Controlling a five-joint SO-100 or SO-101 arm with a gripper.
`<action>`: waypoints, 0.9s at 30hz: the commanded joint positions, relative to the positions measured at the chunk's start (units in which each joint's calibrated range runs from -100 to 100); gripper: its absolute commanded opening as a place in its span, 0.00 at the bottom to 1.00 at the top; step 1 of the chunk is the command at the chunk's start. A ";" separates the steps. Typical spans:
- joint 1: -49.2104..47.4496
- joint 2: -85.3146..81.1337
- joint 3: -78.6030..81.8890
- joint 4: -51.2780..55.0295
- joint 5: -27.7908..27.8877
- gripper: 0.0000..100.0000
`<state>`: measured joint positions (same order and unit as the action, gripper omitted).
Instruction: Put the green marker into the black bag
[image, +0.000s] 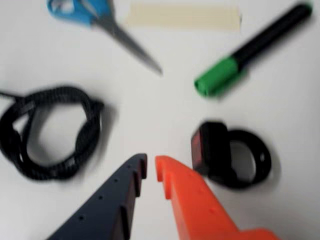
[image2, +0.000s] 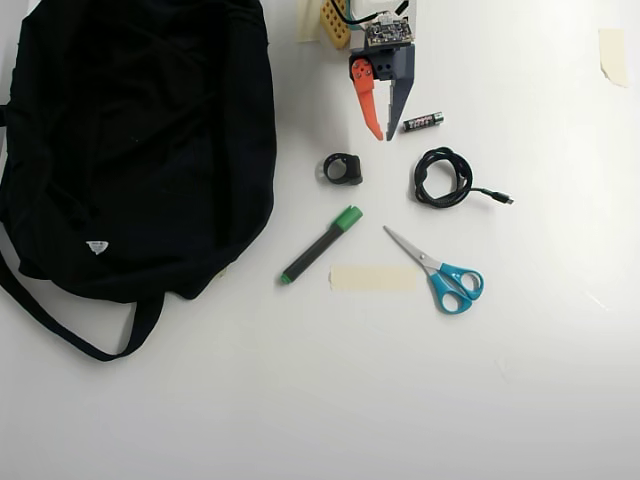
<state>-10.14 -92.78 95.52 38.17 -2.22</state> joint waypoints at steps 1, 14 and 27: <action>-0.26 5.31 -4.50 -7.42 0.02 0.03; -0.11 26.80 -29.66 -12.76 0.49 0.03; 1.84 52.36 -59.58 -13.45 0.39 0.03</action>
<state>-9.33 -46.12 44.97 25.81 -1.98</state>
